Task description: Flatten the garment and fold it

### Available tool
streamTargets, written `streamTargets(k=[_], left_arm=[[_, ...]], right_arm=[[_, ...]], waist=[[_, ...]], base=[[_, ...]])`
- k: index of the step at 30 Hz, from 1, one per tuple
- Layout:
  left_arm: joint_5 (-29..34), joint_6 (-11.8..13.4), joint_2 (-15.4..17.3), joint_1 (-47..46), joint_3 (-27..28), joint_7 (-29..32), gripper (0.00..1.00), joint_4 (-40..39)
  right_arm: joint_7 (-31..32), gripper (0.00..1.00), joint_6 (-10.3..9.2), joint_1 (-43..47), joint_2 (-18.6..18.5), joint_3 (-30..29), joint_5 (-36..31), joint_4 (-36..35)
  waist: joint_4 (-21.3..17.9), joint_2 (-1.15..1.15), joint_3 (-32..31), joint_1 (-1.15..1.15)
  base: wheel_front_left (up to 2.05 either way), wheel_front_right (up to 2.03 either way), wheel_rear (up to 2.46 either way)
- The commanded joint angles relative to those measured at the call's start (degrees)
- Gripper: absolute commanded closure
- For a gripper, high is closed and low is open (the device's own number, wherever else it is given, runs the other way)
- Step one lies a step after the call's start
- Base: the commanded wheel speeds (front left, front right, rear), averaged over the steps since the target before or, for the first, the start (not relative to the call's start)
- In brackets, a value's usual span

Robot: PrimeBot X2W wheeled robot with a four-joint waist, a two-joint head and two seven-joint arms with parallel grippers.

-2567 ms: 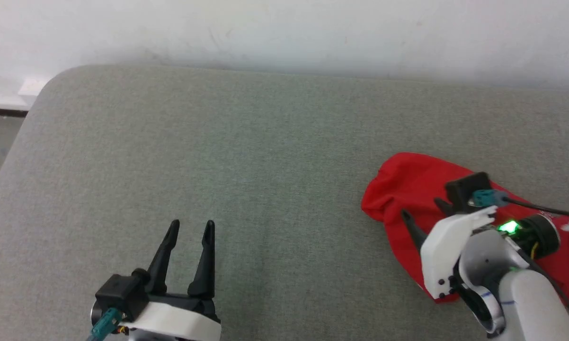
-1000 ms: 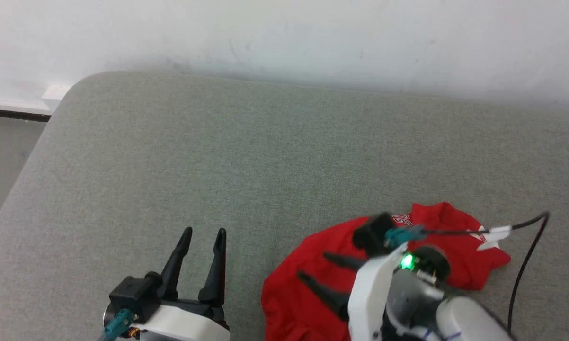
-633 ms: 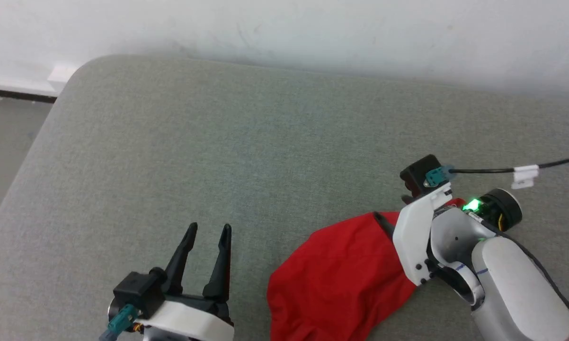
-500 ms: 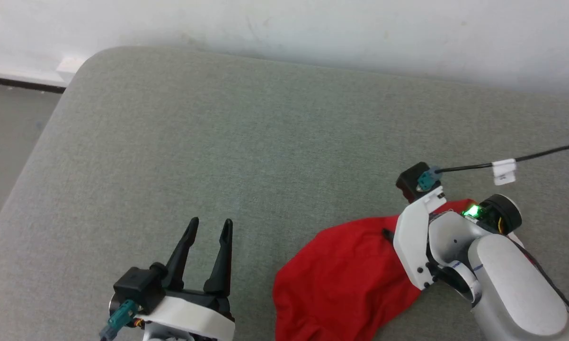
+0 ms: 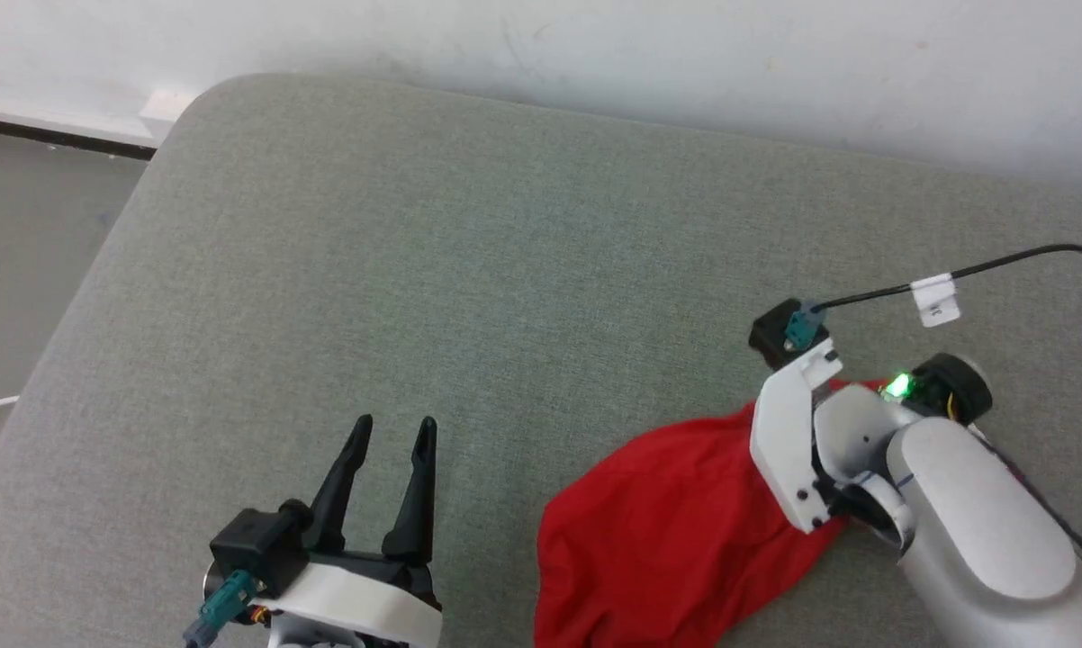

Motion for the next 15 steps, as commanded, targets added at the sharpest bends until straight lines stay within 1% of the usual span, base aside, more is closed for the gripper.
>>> streamTargets(k=[1, 6, 12, 15], left_arm=[[-0.37, -0.08, -0.08, -0.58, 0.23, -0.27, 0.00, -0.11], [-0.22, 0.06, -0.08, -0.28, 0.45, -0.27, 0.00, -0.25], [-0.20, 0.12, -0.08, -0.32, 0.40, -0.27, 0.00, -0.36], [-0.23, 0.12, -0.08, -0.38, 0.26, -0.27, 0.00, -0.43]], right_arm=[[-1.90, 1.00, -0.06, -1.72, -0.29, -0.75, -0.93, -0.04], [-9.20, 1.00, -0.06, -7.59, -0.41, -2.96, -4.29, -0.21], [-18.01, 1.00, -0.06, -16.49, -1.13, -3.55, -9.26, 1.13], [-21.72, 1.00, -0.06, -19.33, -1.05, -3.60, -11.59, 1.90]], waist=[[-0.28, -0.01, -0.23, -0.01], [-1.03, -0.01, -1.01, -0.01], [-1.35, -0.01, -1.28, -0.01], [-1.19, -0.01, -1.32, -0.01]], base=[[0.00, 0.00, 0.00], [0.00, 0.00, 0.00], [0.00, 0.00, 0.00], [0.00, 0.00, 0.00]])
